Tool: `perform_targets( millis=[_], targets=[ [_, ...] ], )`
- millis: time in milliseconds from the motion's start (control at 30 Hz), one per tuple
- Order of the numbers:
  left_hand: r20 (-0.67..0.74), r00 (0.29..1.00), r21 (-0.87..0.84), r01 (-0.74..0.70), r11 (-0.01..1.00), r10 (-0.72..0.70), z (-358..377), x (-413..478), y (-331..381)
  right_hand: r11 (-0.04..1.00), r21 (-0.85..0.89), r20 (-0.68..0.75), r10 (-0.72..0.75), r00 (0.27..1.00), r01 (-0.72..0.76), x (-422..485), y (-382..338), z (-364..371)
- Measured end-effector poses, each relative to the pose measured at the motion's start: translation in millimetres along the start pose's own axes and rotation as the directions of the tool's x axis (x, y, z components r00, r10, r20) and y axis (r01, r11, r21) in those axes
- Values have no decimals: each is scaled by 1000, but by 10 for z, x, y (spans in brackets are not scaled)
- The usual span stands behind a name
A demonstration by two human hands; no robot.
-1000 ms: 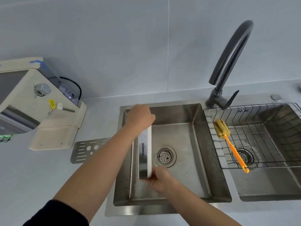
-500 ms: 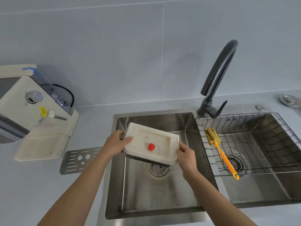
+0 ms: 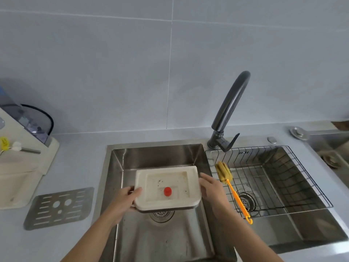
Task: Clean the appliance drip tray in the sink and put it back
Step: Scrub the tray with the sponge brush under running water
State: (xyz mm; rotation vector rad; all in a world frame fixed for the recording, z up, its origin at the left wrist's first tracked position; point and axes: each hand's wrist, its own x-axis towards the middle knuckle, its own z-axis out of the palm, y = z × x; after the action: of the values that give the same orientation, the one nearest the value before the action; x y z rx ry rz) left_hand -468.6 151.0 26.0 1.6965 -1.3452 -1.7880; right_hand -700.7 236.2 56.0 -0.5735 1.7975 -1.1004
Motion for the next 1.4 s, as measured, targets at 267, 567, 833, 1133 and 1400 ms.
perform_targets(
  millis=[267,567,833,1133,1400],
  targets=[
    [-20,996,-9,-87,996,87,78,82,191,956,286,-211,133,968,-69,732,-691,-709],
    [-22,995,28,-98,995,99,190,131,336,904,320,-154,344,926,-283,1333,-966,-870],
    [-57,996,19,-66,998,67,233,163,353,842,-509,-303,19,953,-178,1436,-896,-785],
    [-48,999,6,-20,1000,21,295,162,344,344,-931,-170,-114,979,-122,1330,-926,-814],
    [-32,999,30,-25,999,26,368,148,389,272,-954,-158,-97,983,-127,1255,-880,-812]
  ],
)
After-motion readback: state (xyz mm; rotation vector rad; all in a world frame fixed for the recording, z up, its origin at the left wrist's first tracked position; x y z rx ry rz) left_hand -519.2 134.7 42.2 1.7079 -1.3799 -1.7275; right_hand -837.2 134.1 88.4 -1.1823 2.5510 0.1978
